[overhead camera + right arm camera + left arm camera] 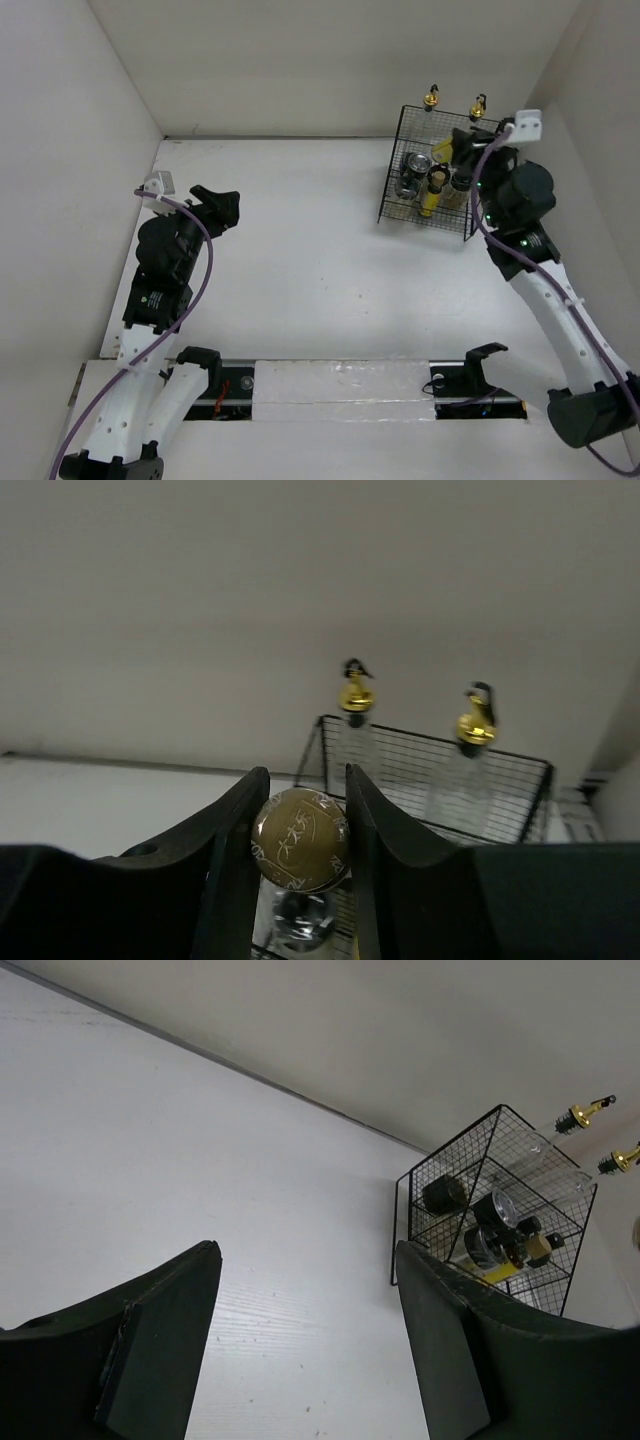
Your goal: Organize the condiment bottles
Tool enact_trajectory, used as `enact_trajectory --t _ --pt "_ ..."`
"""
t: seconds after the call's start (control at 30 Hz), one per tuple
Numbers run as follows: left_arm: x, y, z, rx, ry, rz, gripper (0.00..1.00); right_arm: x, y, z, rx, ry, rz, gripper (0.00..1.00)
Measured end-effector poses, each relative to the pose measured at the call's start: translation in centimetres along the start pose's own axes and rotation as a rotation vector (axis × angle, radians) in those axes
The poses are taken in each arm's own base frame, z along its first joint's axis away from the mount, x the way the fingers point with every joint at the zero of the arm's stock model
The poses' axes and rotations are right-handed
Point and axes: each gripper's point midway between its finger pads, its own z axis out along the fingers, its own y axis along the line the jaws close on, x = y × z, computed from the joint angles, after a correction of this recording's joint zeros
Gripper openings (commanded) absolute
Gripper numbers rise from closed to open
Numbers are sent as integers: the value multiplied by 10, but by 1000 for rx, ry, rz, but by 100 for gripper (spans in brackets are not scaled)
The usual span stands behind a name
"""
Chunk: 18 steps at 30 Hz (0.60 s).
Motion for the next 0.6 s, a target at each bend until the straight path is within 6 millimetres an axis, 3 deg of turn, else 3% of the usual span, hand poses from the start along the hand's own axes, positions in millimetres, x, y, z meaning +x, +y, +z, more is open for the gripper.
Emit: enact_trajectory --t 0.07,0.17,0.33,0.47,0.6 --pt "0 0 0 1 0 0 66 -2 -35 -10 100 2 -11 5" --pt "1 -1 0 5 4 0 66 18 -69 -16 190 57 -21 5" --pt "1 -1 0 7 7 0 68 93 -112 -11 273 268 -11 3" --pt "1 -2 0 10 8 0 69 134 -121 -8 284 380 4 2" --pt "2 -3 0 16 12 0 69 148 -124 -4 291 401 9 2"
